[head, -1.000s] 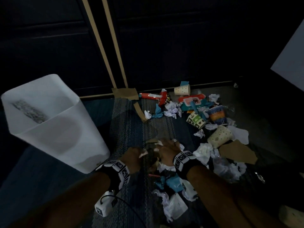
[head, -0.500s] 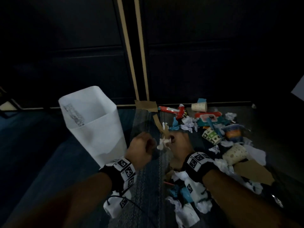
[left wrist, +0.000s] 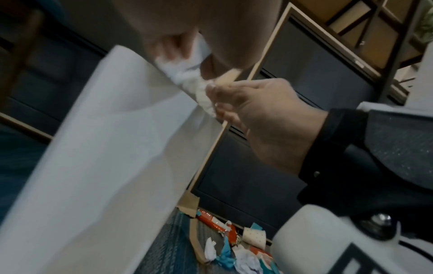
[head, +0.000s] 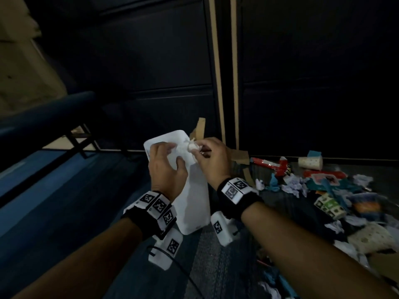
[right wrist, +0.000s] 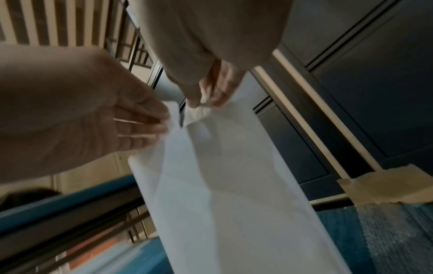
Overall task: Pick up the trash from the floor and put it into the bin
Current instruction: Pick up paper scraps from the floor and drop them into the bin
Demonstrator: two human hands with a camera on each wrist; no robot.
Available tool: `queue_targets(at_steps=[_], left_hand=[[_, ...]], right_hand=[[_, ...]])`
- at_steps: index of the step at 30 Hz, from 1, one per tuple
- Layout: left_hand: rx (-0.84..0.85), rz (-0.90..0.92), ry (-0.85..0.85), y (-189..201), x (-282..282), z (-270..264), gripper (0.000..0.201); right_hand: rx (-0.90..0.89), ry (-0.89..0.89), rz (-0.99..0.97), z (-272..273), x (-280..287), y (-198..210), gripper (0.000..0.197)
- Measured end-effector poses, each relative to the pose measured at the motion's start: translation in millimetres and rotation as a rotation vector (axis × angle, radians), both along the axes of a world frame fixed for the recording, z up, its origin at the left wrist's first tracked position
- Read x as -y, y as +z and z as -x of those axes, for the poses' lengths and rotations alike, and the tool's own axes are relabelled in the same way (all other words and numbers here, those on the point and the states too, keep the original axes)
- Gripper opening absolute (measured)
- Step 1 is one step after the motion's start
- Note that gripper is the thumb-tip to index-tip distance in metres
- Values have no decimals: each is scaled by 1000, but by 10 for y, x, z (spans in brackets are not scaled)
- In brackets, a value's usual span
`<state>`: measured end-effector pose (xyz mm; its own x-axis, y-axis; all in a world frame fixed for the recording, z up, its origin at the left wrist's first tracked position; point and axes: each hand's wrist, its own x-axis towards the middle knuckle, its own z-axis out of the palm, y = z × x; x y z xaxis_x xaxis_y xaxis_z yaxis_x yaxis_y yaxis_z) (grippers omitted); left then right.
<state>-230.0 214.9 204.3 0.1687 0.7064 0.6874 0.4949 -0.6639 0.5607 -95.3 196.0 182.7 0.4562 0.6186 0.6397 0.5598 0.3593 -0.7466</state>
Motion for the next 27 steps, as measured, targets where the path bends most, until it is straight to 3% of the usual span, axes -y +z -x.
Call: queue_targets(at_steps=[7, 11, 16, 22, 27], left_hand=[[-189, 319, 145, -103, -103, 124, 52], [-247, 282, 126, -145, -137, 106, 49], [-230, 230, 101, -162, -132, 73, 44], [-185, -110, -139, -156, 96, -74, 25], [-325, -63, -386, -406, 339, -456, 15]], right_hand=[[258, 106, 187, 241, -112, -69, 24], [297, 149, 217, 196, -77, -90, 28], [179, 175, 332, 52, -50, -136, 48], [115, 47, 272, -401, 308, -396, 31], [185, -60, 567, -965, 759, -839, 20]])
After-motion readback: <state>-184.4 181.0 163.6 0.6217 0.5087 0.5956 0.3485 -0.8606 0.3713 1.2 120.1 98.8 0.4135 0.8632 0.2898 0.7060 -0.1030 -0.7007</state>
